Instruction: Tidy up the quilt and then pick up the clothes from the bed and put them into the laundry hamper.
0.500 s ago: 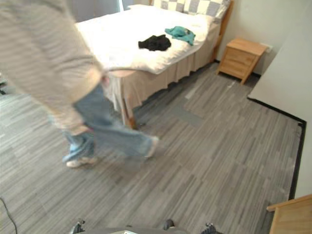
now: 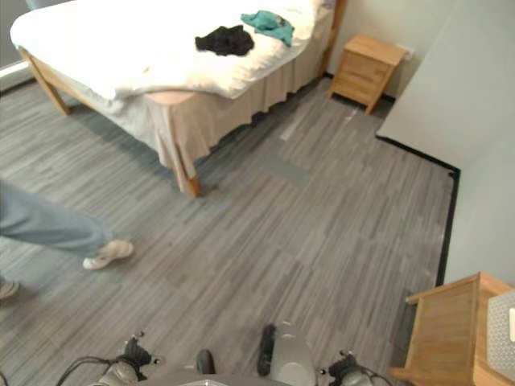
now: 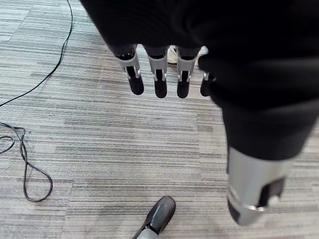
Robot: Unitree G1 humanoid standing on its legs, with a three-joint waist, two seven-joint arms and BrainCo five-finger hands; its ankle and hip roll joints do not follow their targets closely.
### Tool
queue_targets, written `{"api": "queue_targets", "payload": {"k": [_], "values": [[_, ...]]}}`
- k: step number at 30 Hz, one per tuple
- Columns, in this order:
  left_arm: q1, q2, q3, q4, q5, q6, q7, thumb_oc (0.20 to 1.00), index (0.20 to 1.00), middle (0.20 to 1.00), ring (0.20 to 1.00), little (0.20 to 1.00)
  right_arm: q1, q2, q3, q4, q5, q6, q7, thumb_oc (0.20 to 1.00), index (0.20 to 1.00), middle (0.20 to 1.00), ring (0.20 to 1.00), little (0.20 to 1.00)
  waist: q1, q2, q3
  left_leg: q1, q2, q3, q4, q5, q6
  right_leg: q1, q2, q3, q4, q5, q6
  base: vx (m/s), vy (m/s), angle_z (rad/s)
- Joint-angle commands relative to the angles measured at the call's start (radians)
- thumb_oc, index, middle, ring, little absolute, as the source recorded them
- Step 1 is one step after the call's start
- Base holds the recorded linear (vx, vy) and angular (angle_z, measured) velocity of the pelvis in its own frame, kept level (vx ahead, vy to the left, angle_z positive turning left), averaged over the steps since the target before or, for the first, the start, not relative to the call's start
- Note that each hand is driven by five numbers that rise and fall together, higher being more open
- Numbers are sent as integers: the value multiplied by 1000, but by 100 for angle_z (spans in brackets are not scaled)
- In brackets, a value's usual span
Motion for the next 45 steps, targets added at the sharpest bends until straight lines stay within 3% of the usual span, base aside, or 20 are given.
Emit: {"api": "queue_targets", "payload": {"k": [1, 4, 6, 7, 8, 9, 10, 11, 12, 14, 15, 18, 22, 24, 27, 29, 33, 37, 40, 45], "values": [[-36, 18, -3, 53, 61, -1, 12, 1000, 1000, 1000, 1000, 1000, -26, -25, -21, -9, 29, 5, -9, 1000, 1000, 1000, 1000, 1000, -47, 25, 43, 232, 25, -22, -3, -146, -89, 58, -32, 57, -408, 65, 76, 591, -182, -7], [-31, 20, 0, 65, 76, -11, 10, 1000, 1000, 1000, 1000, 1000, -3, -23, -28, -1, 22, 3, -3, 1000, 1000, 1000, 1000, 1000, -68, 30, 33, 295, 38, -20, -3, -169, -110, 33, -35, 104, -408, 97, 86, 603, -135, 0], [-18, 19, 14, 71, 73, -12, 13, 1000, 1000, 1000, 1000, 1000, 16, -28, -22, 12, 7, 2, 2, 1000, 1000, 1000, 1000, 1000, -71, 44, 22, 315, 76, -42, 79, -116, -126, 52, -6, 90, -380, 123, 66, 720, -281, 0], [-11, 19, 27, 59, 46, -8, 15, 1000, 1000, 1000, 1000, 1000, 7, -37, -2, 26, -6, 2, 5, 1000, 1000, 1000, 1000, 1000, -66, 58, 18, 239, 141, -60, 327, 63, -147, 100, 62, 75, -358, 98, 7, 590, -330, 26], [-11, 19, 27, 59, 46, -7, 15, 1000, 1000, 1000, 1000, 1000, 6, -37, -2, 26, -6, 2, 5, 1000, 1000, 1000, 1000, 1000, -68, 56, 16, 235, 140, -63, 328, 65, -148, 99, 60, 73, -359, 99, 6, 691, -606, 16], [-12, 35, 26, 29, 35, 4, 19, 1000, 1000, 1000, 1000, 1000, 1, -50, 17, 34, -14, 11, 4, 1000, 1000, 1000, 1000, 1000, -33, 36, 41, 51, 197, -101, 697, 215, -136, 194, 99, 29, -378, 65, -62, 555, -487, 8], [-13, 39, 29, 23, 23, 7, 32, 1000, 1000, 1000, 1000, 1000, -17, -64, 26, 29, -13, 9, -1, 1000, 1000, 1000, 1000, 1000, -13, 40, 53, 24, 231, -90, 782, 214, -127, 251, 135, 16, -399, 32, -84, 857, -647, -7], [-32, 45, 27, 17, 5, 17, 53, 1000, 1000, 1000, 1000, 1000, -63, -85, 31, 23, -9, 15, -9, 1000, 1000, 1000, 1000, 1000, 30, 2, 82, -116, 234, -81, 942, 153, -109, 341, 138, 23, -447, -1, -99, 535, -292, -10], [-33, 44, 27, 17, 5, 17, 53, 1000, 1000, 1000, 1000, 1000, -63, -85, 31, 23, -9, 15, -9, 1000, 1000, 1000, 1000, 1000, 30, 2, 82, -117, 234, -81, 943, 153, -109, 341, 139, 22, -447, -1, -99, 499, -176, -8], [-35, 33, 40, 12, -10, 14, 76, 1000, 1000, 1000, 1000, 1000, -103, -90, 58, 10, -14, 10, -9, 1000, 1000, 1000, 1000, 1000, 102, -27, 65, -271, 152, -6, 747, 91, -101, 418, 119, 60, -453, -51, -78, 487, 72, -26], [-35, 33, 40, 12, -10, 14, 77, 1000, 1000, 1000, 1000, 1000, -102, -90, 58, 10, -14, 10, -9, 1000, 1000, 1000, 1000, 1000, 105, -28, 66, -267, 151, -3, 745, 90, -101, 419, 118, 63, -453, -51, -77, 471, 139, -10], [-21, 24, 54, 26, -7, 20, 80, 1000, 1000, 1000, 1000, 1000, -108, -89, 77, -4, -19, -5, -13, 1000, 1000, 1000, 1000, 1000, 152, -34, 40, -283, 104, 115, 381, 93, -77, 506, 128, 49, -453, -120, -61, 515, 124, -40], [13, 10, 75, 62, 22, 47, 63, 1000, 1000, 1000, 1000, 1000, -102, -75, 66, -17, -15, -11, -25, 1000, 1000, 1000, 1000, 1000, 148, -42, 21, -271, 176, 426, 146, 180, -118, 632, 189, -35, -453, -209, -51, 535, 140, 36], [26, 9, 84, 72, 22, 56, 54, 1000, 1000, 1000, 1000, 1000, -95, -61, 67, -16, -16, -8, -20, 1000, 1000, 1000, 1000, 1000, 145, -43, -1, -218, 160, 463, 95, 192, -94, 646, 209, -54, -440, -204, -52, 457, 162, 46], [41, 18, 94, 87, 34, 63, 45, 1000, 1000, 1000, 1000, 1000, -90, -33, 79, -7, -40, -6, -5, 1000, 1000, 1000, 1000, 1000, 171, -85, -8, -191, 111, 437, 78, 158, -48, 630, 182, -79, -298, -192, -15, 438, 189, 86], [38, 44, 88, 106, 63, 69, 24, 1000, 1000, 1000, 1000, 1000, -93, -23, 77, -2, -54, 0, 13, 1000, 1000, 1000, 1000, 1000, 158, -107, 3, -135, 80, 452, 60, 93, -5, 541, 102, -116, -37, -87, 74, 306, 202, 68], [4, 73, 68, 100, 60, 72, 27, 1000, 1000, 1000, 1000, 1000, -125, -24, 58, -18, -24, 2, 16, 1000, 1000, 1000, 1000, 1000, 121, -82, 37, -70, 79, 417, 27, 63, 14, 364, -10, -126, 236, -2, 91, 298, 146, 62], [-38, 96, 47, 78, 64, 65, 36, 1000, 1000, 1000, 1000, 1000, -116, -30, 36, -20, 7, 3, 16, 1000, 1000, 1000, 1000, 1000, 91, -62, 58, -28, 82, 333, 7, 52, -22, 322, -69, -115, 13, -90, 44, 296, -78, 73], [-86, 103, -8, 40, 120, 45, 36, 1000, 1000, 1000, 1000, 1000, -90, -37, 9, -18, 40, 6, 24, 1000, 1000, 1000, 1000, 1000, 38, -64, 51, -10, 92, 246, -3, 20, -66, 310, -100, 81, -333, 8, 77, 354, -284, 85], [-82, 107, 4, 27, 91, 24, 42, 1000, 1000, 1000, 1000, 1000, -45, -35, -4, 2, 33, 9, 36, 1000, 1000, 1000, 1000, 1000, 38, -84, 26, 4, 82, 220, 18, 23, -71, 341, -112, 100, -387, 72, 90, 213, -214, 89]]}}
